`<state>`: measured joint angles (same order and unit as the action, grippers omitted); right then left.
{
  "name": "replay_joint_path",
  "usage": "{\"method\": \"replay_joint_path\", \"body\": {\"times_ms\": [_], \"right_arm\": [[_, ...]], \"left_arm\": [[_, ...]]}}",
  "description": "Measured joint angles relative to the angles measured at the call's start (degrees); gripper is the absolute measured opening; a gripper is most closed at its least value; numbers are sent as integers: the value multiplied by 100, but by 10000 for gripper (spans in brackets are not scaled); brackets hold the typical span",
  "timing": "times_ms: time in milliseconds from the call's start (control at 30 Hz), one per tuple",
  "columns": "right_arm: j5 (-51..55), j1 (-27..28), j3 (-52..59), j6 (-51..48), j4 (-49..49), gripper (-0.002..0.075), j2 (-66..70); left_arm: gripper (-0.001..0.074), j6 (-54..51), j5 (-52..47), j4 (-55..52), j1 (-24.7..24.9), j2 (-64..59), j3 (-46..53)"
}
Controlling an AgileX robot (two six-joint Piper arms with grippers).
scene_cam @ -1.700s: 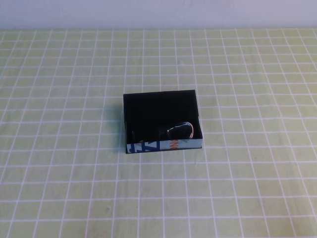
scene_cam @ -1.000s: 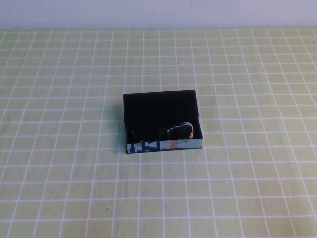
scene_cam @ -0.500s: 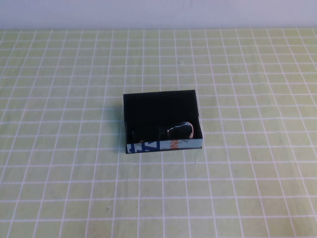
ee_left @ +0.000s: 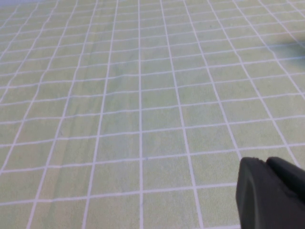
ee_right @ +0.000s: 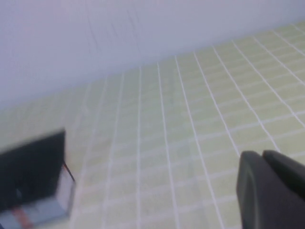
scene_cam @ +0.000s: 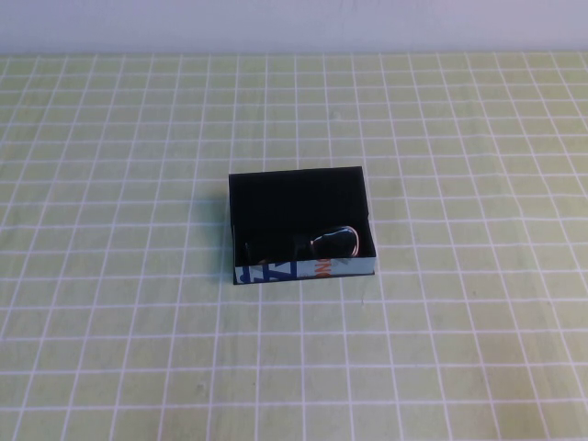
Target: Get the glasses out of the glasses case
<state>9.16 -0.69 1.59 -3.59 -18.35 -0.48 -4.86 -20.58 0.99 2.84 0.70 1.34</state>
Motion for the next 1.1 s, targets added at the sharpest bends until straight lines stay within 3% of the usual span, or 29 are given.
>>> {"method": "replay_joint_path", "body": {"times_ms": [200, 433, 667, 933, 1100], "right_arm": [[-1231, 0, 0, 22, -2111, -18, 0], [-1174, 0, 0, 22, -2907, -18, 0], [805, 0, -622, 22, -3021, -18, 631], [3862, 0, -2547, -519, -1686, -18, 3071], [4604, 0, -3128, -1048, -1395, -18, 4198]], "left_arm": [[-4, 0, 0, 0, 0, 0, 0], [-4, 0, 0, 0, 0, 0, 0], [-4, 0, 0, 0, 0, 0, 0], [-4, 0, 0, 0, 0, 0, 0], [-4, 0, 0, 0, 0, 0, 0]]}}
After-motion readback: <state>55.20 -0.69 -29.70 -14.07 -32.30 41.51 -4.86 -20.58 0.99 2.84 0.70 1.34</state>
